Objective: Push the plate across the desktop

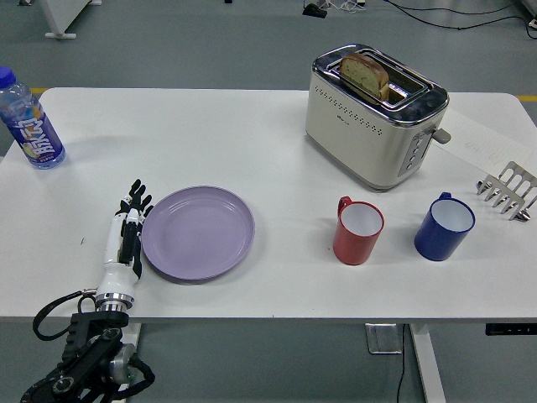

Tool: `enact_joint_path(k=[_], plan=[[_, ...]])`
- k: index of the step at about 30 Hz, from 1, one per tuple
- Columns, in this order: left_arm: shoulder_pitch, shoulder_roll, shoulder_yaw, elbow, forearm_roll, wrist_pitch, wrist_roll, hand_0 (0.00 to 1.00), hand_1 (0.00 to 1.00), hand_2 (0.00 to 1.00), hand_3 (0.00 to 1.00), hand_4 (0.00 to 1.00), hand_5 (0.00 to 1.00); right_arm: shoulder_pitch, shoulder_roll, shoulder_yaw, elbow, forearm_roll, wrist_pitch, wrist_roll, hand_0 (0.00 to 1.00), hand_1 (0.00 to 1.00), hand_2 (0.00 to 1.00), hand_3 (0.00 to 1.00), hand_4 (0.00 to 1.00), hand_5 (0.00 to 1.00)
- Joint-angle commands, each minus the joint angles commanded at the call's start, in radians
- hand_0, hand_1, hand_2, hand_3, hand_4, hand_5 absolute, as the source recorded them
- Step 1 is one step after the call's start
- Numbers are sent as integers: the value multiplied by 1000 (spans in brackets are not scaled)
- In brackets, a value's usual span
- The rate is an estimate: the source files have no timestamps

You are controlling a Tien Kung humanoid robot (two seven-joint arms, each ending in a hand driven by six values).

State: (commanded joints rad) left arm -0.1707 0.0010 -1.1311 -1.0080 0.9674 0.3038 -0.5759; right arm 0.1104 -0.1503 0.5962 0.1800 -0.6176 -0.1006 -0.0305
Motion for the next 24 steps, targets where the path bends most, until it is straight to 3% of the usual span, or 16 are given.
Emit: enact_joint_path(k=[24], plan=[[-15,-1,82,-2,-24,-1,-3,894,942,986,966,539,998,4,-2,7,0,2,0,2,646,634,707,654,209,274]])
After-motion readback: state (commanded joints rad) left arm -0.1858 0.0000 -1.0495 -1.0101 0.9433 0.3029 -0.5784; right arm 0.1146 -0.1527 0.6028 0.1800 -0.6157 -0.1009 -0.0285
